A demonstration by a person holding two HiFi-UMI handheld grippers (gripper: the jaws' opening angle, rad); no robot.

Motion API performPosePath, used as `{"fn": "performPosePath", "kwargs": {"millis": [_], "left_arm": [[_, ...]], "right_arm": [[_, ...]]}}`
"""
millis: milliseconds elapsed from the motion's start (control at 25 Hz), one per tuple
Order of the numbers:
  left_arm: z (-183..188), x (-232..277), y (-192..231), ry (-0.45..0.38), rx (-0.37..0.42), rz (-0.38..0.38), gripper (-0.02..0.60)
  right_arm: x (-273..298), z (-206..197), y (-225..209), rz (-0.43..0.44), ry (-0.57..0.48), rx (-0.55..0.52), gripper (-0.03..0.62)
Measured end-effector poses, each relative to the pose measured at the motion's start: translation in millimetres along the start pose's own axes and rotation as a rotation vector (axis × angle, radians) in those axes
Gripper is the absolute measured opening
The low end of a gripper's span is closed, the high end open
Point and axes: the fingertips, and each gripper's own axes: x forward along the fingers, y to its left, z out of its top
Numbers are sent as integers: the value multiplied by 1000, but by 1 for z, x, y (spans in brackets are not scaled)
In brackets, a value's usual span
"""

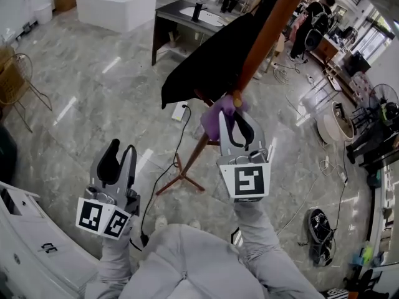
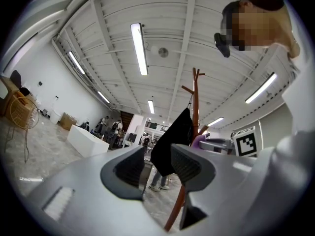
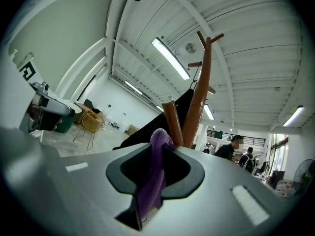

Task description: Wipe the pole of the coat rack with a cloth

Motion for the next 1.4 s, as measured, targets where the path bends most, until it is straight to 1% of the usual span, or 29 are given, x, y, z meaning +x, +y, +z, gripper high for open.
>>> {"fn": "performPosePath", "kwargs": {"millis": [120, 240, 800, 1160, 1400], "left_arm": [[-2, 5, 2, 2, -4, 1, 178], [-7, 8, 5, 9, -11, 4, 178], [-27, 14, 20, 70, -21, 24, 178], [-36, 12, 25, 101, -23, 40, 177], [-38, 9, 29, 113, -22, 47, 178]], "right_arm": [[8, -11, 1, 11, 1, 30, 55], [13, -30, 8, 29, 34, 51, 55], [21, -150, 72, 130, 282, 140, 55], [19, -213, 103, 166, 417, 188, 55], [13, -257, 126, 205, 524, 208, 55]]}}
